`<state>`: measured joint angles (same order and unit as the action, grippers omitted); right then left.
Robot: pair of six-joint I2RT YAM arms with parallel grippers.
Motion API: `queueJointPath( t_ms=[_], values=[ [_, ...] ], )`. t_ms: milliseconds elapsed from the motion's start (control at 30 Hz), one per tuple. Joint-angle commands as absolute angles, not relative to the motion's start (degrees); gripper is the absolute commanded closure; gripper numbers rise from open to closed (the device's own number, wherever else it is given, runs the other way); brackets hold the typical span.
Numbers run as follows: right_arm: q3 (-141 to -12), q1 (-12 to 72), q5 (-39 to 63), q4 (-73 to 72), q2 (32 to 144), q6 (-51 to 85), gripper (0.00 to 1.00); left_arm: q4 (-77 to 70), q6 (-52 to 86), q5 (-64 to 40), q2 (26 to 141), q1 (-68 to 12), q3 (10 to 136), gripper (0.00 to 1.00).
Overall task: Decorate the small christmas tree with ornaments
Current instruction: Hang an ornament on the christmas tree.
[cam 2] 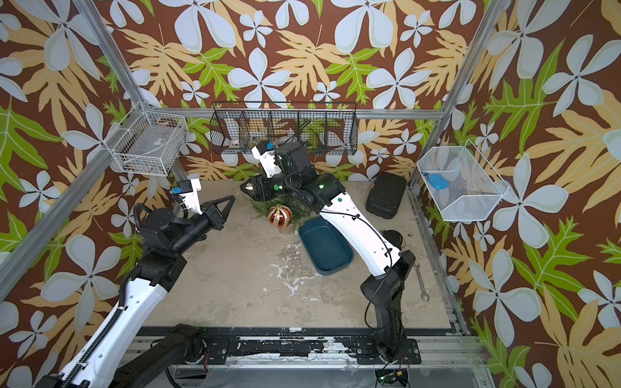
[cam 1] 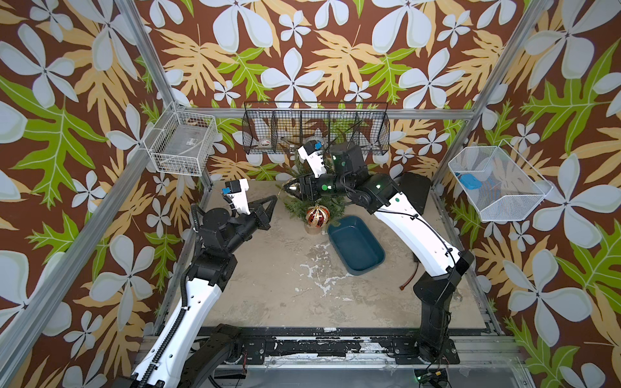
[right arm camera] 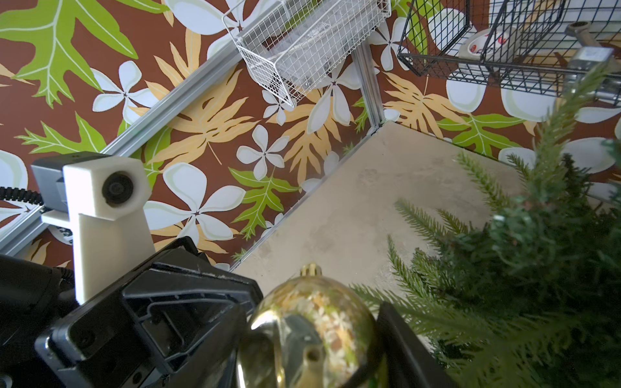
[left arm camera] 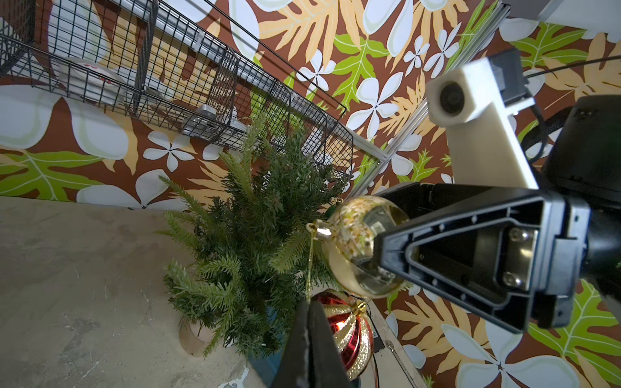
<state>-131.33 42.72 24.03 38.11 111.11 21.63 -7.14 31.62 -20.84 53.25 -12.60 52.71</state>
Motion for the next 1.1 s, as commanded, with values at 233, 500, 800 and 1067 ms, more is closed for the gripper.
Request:
queueJointPath(
  t_ms=[233, 500, 800, 1067],
  values=[
    [-130.3, 42.7, 24.9, 37.5, 111.6, 21.1, 0.41, -12.0, 32.8, -22.0, 54.1, -12.5, 52.0, 1.0],
    [-129.2, 42.7, 22.8, 38.1, 110.5, 20.2, 0.41, -13.2, 33.5, -22.6, 54.3, -12.6, 50.3, 1.0],
    [-127.9, 42.5, 21.2, 39.1, 109.4, 19.6, 0.41, -15.2, 34.8, -23.2, 54.8, -12.6, 48.6, 1.0],
    [-127.5, 42.2, 20.2, 39.4, 109.3, 19.2, 0.41, -18.0, 36.5, -24.5, 56.3, -12.6, 47.7, 1.0]
  ],
)
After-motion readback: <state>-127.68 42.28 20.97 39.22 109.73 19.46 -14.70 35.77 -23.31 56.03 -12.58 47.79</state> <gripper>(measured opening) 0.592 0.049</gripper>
